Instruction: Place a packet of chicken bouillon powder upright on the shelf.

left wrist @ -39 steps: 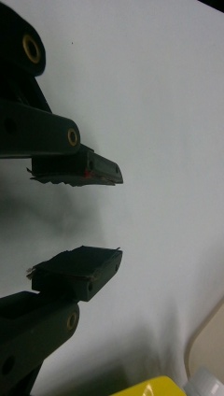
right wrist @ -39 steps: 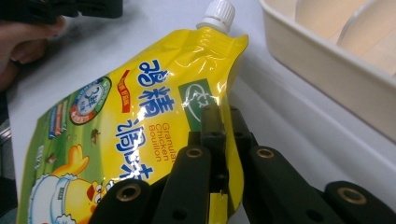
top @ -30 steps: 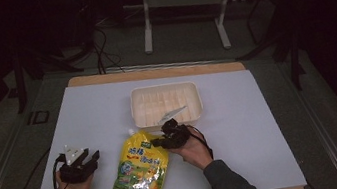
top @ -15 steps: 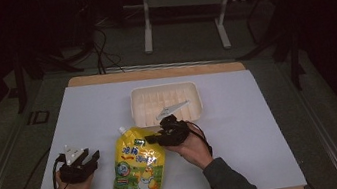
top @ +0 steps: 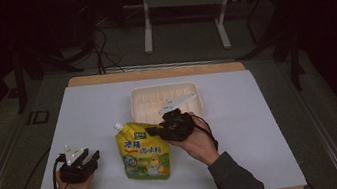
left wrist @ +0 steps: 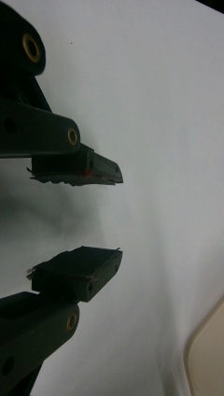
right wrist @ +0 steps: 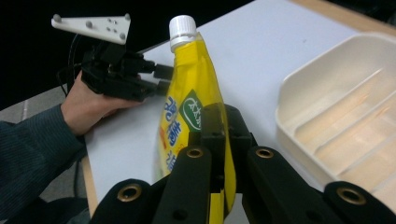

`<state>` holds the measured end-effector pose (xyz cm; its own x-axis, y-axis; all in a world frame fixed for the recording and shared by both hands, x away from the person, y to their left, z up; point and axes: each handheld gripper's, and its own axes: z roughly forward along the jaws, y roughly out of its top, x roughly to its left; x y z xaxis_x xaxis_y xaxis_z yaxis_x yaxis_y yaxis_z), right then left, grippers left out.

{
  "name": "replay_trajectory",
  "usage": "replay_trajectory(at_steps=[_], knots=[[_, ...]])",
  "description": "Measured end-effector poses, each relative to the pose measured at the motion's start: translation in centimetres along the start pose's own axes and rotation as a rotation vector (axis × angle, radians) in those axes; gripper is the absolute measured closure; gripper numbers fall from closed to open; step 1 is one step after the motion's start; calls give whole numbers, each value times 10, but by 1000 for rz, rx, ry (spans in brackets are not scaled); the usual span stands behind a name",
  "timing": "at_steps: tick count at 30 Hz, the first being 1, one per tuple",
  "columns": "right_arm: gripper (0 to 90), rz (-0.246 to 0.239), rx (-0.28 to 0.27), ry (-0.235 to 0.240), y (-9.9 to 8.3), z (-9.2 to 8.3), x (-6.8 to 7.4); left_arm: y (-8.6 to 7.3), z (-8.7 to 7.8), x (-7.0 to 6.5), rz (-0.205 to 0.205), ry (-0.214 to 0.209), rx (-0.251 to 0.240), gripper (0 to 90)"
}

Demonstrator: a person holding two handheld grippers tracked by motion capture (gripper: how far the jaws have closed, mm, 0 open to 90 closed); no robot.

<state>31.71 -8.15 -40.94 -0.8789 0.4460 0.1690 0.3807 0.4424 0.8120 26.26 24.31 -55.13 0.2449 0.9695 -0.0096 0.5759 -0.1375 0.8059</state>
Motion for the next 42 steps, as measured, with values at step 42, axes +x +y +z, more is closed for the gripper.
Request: replay_trajectory(at_steps=[42], knots=[[900, 121, -108, -155, 14, -73, -38, 0, 0, 0, -6, 6, -2, 563]])
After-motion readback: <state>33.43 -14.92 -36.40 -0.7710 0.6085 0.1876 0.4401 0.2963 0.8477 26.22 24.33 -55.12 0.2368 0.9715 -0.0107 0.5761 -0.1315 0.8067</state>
